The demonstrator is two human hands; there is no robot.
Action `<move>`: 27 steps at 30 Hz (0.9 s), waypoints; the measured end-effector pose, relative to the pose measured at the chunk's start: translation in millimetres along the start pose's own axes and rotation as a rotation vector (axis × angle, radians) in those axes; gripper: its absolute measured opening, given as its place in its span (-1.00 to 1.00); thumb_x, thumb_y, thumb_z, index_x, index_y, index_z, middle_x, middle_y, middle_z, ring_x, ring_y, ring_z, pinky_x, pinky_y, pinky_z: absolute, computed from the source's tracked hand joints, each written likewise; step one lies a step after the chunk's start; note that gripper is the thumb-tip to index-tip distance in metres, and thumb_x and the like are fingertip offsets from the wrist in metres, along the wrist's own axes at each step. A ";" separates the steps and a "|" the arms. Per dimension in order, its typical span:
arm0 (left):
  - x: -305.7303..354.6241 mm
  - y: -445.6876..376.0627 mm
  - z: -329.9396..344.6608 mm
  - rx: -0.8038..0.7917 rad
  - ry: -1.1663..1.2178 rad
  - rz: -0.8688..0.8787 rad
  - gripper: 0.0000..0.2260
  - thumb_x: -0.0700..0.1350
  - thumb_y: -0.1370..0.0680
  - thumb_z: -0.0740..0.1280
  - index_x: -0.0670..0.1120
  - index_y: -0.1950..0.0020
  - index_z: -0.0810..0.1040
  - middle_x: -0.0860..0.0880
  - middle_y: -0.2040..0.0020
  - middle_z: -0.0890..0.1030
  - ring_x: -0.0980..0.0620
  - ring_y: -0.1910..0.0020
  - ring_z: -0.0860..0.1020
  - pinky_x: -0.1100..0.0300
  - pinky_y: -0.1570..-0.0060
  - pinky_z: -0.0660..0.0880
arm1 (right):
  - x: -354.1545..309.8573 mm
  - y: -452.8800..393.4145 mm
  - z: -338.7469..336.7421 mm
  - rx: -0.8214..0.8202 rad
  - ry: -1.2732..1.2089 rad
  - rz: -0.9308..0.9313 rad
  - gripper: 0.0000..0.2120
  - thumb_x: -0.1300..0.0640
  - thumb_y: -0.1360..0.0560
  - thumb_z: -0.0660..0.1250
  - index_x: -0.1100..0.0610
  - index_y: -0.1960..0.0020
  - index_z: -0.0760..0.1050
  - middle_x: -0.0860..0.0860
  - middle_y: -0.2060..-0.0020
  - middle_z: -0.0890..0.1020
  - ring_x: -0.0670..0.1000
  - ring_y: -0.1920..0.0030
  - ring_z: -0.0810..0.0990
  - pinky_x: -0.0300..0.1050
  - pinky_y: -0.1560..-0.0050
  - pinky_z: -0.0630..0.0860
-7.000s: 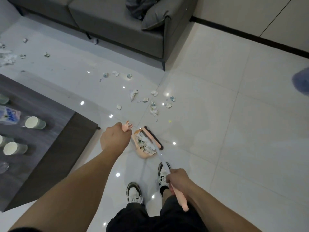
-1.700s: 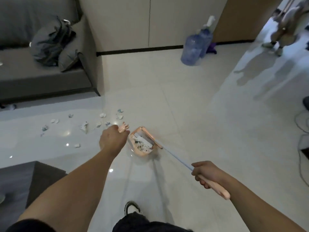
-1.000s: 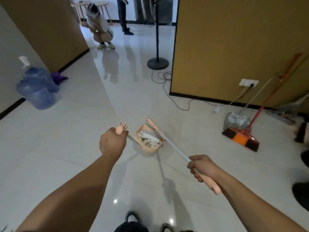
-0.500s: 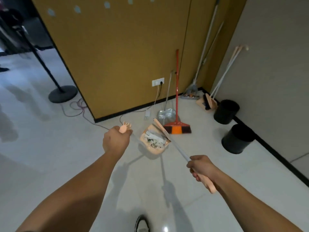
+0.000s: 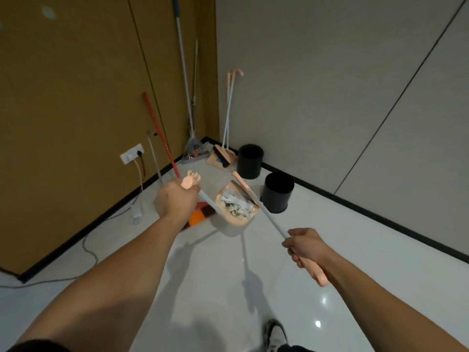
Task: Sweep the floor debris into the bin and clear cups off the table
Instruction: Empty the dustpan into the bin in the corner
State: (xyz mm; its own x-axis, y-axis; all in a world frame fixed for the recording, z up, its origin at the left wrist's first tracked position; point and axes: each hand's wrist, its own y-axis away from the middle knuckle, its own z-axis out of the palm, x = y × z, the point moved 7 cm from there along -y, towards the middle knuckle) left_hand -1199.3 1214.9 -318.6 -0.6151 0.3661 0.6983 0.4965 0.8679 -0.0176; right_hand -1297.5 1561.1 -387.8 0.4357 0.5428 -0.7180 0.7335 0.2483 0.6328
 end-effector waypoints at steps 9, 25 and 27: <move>147.8 -59.6 123.0 -0.055 -0.075 0.214 -0.74 0.18 -0.47 0.42 0.01 0.03 0.60 -0.01 0.22 0.55 -0.11 0.18 0.54 0.14 0.30 0.36 | -41.2 -112.3 -113.1 0.087 -0.115 -0.023 -0.83 0.32 -0.47 0.39 0.08 0.16 0.49 0.14 0.42 0.53 -0.02 0.54 0.44 -0.20 0.49 0.43; 263.5 -145.8 252.8 -0.065 -0.280 0.536 -0.71 0.15 -0.52 0.39 -0.08 0.02 0.61 -0.17 0.04 0.63 -0.18 0.10 0.58 0.12 0.25 0.35 | -79.8 -227.3 -176.0 0.064 -0.294 0.061 -0.89 0.30 -0.50 0.37 0.11 0.04 0.57 0.09 0.43 0.53 -0.02 0.50 0.45 -0.17 0.45 0.42; 266.4 -158.0 264.6 -0.095 -0.298 0.583 -0.72 0.16 -0.52 0.38 -0.05 0.03 0.59 -0.13 0.11 0.64 -0.17 0.07 0.59 0.11 0.24 0.40 | -80.3 -236.8 -172.1 0.100 -0.330 0.081 -0.85 0.31 -0.49 0.38 0.12 0.00 0.56 0.09 0.45 0.52 -0.02 0.53 0.43 -0.19 0.48 0.39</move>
State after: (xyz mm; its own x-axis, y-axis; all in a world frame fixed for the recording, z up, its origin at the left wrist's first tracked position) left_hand -1603.7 1264.1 -319.2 -0.3659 0.8559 0.3653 0.8429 0.4712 -0.2597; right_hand -1596.0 1596.8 -430.0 0.6276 0.2648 -0.7321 0.7301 0.1262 0.6716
